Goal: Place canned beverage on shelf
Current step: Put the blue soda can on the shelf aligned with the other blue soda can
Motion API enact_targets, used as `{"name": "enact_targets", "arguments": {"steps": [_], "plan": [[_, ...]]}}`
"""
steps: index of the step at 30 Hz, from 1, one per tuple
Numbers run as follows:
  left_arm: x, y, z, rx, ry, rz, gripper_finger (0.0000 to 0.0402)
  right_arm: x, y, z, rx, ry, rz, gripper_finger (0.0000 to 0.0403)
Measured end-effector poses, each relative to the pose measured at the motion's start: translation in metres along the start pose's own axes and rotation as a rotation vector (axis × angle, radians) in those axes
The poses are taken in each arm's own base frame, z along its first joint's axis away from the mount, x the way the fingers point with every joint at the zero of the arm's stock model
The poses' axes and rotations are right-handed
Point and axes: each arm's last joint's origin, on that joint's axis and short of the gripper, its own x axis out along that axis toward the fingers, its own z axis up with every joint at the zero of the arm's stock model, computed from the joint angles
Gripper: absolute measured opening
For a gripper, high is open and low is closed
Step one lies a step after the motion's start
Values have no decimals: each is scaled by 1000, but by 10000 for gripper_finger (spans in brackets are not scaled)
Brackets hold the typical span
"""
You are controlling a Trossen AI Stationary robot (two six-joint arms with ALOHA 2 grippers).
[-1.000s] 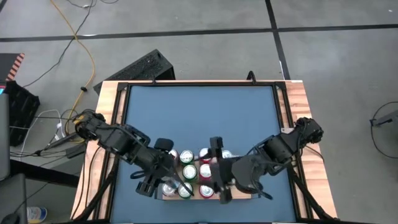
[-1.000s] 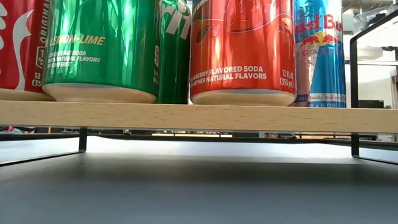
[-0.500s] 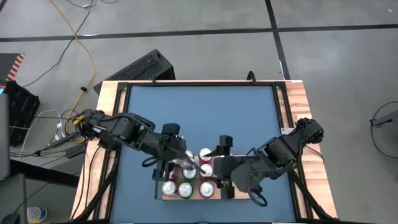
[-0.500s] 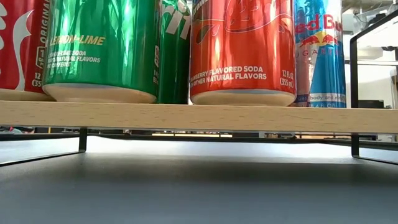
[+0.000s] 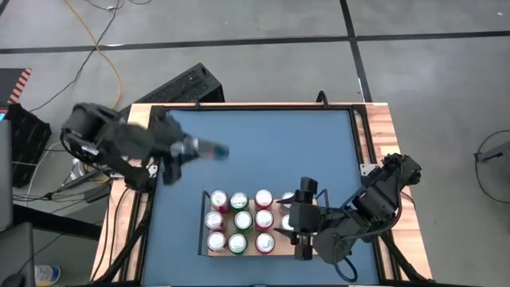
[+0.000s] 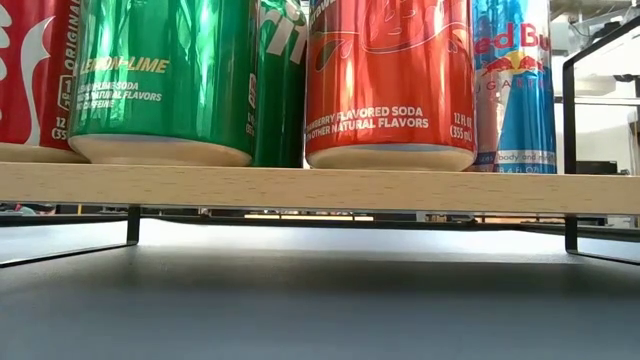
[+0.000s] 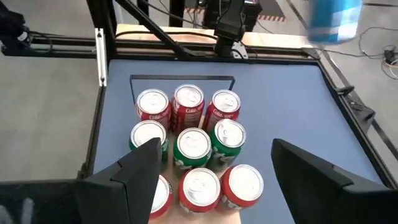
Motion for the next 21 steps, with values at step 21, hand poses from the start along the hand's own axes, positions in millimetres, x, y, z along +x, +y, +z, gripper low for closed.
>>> {"name": "enact_targets", "arguments": {"steps": [21], "plan": [[222, 127, 32, 120, 474, 72, 226, -84, -141, 11, -40, -51, -204, 295]]}}
